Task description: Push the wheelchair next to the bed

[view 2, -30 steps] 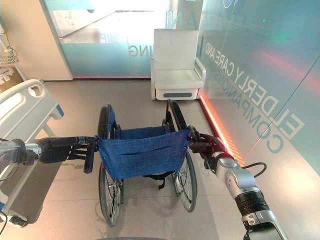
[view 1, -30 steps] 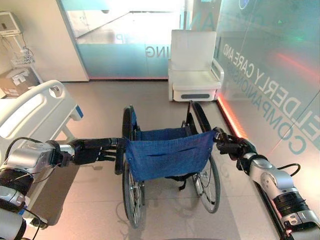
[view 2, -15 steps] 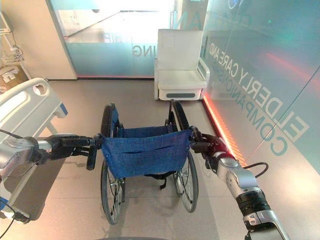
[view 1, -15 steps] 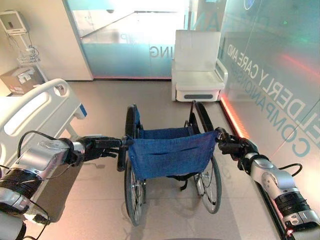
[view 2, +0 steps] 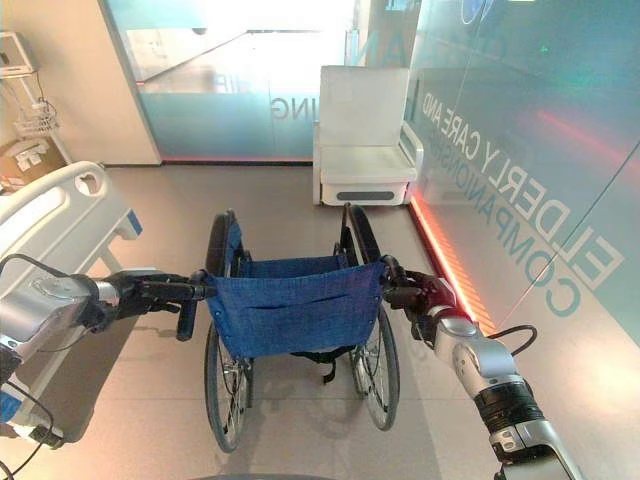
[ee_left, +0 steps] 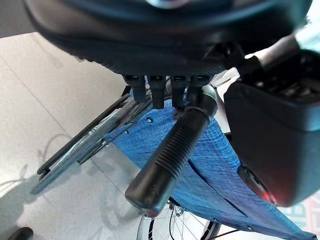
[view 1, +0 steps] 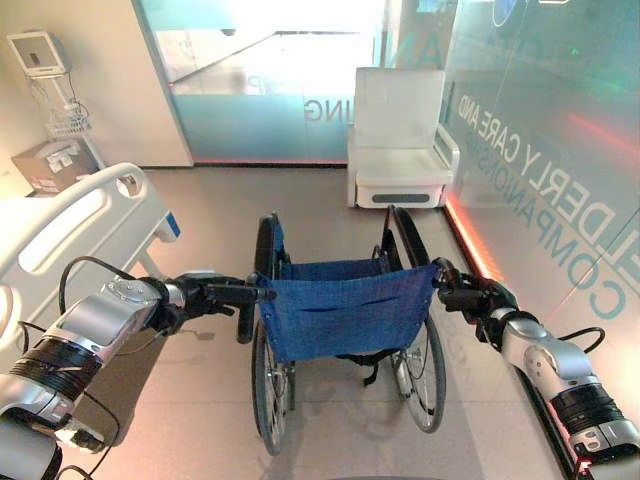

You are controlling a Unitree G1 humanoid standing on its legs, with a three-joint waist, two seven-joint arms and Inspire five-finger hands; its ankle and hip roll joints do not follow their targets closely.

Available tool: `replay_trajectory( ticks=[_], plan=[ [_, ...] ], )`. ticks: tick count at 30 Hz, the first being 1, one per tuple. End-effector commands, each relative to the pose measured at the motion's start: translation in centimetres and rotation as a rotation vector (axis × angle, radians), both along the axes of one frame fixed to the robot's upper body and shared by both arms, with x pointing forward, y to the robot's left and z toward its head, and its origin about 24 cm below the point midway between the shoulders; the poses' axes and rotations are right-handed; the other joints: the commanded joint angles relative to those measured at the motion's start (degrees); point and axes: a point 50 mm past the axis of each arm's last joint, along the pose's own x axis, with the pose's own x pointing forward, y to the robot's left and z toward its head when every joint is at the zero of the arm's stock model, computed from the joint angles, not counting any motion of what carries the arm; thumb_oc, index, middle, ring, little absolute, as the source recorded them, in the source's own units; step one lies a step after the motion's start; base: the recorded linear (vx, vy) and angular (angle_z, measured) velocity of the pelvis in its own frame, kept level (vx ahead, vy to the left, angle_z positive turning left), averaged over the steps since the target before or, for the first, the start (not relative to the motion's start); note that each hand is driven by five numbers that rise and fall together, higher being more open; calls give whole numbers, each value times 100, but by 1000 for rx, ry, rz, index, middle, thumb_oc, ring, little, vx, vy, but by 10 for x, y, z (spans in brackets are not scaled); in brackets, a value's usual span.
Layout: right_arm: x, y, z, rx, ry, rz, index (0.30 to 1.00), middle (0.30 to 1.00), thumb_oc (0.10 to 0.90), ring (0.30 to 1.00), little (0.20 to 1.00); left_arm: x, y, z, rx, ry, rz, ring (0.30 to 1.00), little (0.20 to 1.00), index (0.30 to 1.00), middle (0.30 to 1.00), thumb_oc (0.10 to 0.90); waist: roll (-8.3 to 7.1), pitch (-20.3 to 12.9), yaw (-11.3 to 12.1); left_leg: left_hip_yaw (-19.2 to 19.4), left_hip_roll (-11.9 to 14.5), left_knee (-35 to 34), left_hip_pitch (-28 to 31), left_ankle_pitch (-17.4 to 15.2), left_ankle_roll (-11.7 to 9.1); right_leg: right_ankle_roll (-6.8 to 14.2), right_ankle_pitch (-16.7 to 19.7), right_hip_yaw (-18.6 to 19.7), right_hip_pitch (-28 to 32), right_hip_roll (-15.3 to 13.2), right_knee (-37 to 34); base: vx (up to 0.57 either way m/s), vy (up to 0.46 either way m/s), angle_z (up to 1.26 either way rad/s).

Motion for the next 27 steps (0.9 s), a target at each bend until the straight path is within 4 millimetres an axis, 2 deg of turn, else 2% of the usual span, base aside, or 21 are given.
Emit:
replay_trajectory(
  ticks=[1, 10, 15, 23, 27],
  plan=[
    [37, 61, 86, 131, -380, 274, 300, 300, 400, 300, 300, 14, -161, 17, -426, -72, -562, 900, 900, 900, 900, 800, 167, -19, -567, -425, -51, 58, -72, -211, 17, -414, -96, -555, 256, 628, 9, 0, 0, 0],
    [38, 65, 86, 130, -397, 274, 300, 300, 400, 300, 300, 14, -166, 8, -301, -45, -622, 900, 900, 900, 900, 800, 180, -25, -611, -401, -32, 58, -63, -187, 3, -406, -90, -558, 256, 638, 9, 0, 0, 0],
    [39, 67, 90, 128, -402, 287, 300, 300, 400, 300, 300, 20, -171, 16, -258, -125, -664, 900, 900, 900, 900, 800, 165, -23, -665, -364, -14, 58, -45, -185, -6, -408, -84, -523, 249, 654, 9, 0, 0, 0],
    [39, 73, 90, 141, -408, 314, 300, 300, 400, 300, 300, 11, -206, 24, -487, -151, -752, 900, 900, 900, 900, 800, 160, -4, -746, -324, 12, 58, -41, -185, -11, -415, -75, -477, 240, 665, 9, 0, 0, 0],
    [37, 78, 86, 152, -412, 321, 300, 300, 400, 300, 300, 6, -219, 19, -549, -179, -721, 900, 900, 900, 900, 800, 139, 12, -758, -323, 22, 58, -39, -193, -1, -417, -73, -473, 237, 658, 9, 0, 0, 0]
  ],
)
